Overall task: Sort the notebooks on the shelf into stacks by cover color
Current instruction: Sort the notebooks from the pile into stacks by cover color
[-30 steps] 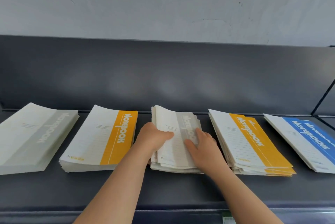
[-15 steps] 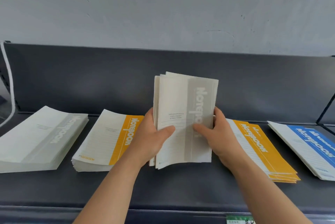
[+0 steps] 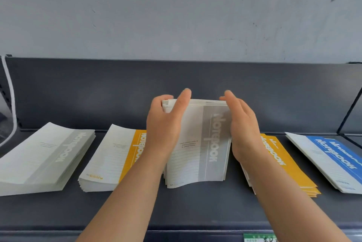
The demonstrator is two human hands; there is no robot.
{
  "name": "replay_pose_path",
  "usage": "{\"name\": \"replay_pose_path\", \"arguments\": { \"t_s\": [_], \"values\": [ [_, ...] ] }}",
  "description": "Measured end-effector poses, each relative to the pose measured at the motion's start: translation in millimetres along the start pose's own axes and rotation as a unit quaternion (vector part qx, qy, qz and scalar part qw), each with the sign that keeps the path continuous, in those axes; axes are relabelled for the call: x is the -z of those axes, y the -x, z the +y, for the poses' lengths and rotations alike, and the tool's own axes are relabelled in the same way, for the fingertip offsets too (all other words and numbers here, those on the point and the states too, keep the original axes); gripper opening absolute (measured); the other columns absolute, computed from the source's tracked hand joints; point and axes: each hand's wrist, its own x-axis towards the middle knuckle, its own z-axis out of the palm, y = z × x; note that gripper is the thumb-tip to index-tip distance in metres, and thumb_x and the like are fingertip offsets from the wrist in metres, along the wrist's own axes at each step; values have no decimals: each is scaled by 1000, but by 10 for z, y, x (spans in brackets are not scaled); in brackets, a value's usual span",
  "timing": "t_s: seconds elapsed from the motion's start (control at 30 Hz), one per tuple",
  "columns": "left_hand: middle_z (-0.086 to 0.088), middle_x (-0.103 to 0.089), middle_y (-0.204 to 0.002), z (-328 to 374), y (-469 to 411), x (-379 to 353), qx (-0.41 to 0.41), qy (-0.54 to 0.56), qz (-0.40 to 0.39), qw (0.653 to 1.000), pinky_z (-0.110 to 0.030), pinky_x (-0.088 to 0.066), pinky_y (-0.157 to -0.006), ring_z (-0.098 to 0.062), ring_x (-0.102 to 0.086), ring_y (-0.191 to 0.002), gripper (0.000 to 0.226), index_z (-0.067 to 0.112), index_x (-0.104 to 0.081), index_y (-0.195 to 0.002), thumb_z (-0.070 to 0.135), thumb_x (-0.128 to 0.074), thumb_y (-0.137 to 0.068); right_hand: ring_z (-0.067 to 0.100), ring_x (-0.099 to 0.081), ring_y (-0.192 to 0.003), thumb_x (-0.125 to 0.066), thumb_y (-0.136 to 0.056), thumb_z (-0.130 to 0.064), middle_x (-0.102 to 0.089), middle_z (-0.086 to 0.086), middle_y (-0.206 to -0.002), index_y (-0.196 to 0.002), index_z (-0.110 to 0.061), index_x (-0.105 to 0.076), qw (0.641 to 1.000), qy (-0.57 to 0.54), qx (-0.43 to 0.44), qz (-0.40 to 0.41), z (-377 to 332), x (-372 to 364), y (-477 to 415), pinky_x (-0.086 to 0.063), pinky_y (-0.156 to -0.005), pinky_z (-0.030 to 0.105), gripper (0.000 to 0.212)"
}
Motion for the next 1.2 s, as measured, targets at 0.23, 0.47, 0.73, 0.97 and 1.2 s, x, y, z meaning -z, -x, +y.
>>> {"name": "replay_pose_path", "arguments": {
  "t_s": [0.23, 0.47, 0.73, 0.97, 1.2],
  "values": [
    [18, -55, -87, -83, -87, -81, -9, 29, 43, 999, -13, -39, -62, 0, -53, -79, 16, 21, -59, -104, 27, -49, -93, 20, -58, -77, -51, -87, -42, -57, 5, -78, -82, -12, -50, 999, -29, -41, -7, 21, -15, -33, -46, -68, 36, 30],
    [11, -56, -120, -593, 228, 45, -88, -21, -69, 994, -9, -47, -76, 1, -57, -106, 36, 28, -37, -132, 33, -48, -98, 12, -66, -96, -63, -88, -14, -66, -7, -103, -109, -28, -50, 993, 79, 55, -72, 352, 140, 235, -56, -80, 38, 29],
    [18, -57, -125, -615, 181, 173, -93, -6, -125, 988, -21, -48, -89, -1, -55, -115, 56, 32, -37, -137, 42, -58, -86, 9, -62, -106, -58, -87, -1, -64, -8, -114, -128, -25, -46, 990, 43, 69, -114, 356, 251, 307, -53, -85, 31, 49],
    [20, -51, -128, -730, 272, 139, -49, -55, -135, 988, -6, -45, -79, 3, -50, -115, 51, 35, -30, -141, 37, -53, -95, 1, -55, -109, -44, -87, 1, -59, -17, -117, -128, -34, -43, 989, 88, 26, -116, 523, 247, 326, -45, -86, 23, 54],
    [15, -32, -142, -960, 320, 182, -39, -217, -181, 958, 3, -33, -75, 5, -30, -120, 49, 34, -15, -142, 24, -40, -101, -7, -46, -95, -44, -98, -20, -41, -33, -103, -123, -36, -29, 963, 244, 1, -115, 747, 284, 439, -35, -68, 6, 33]
  ]
}}
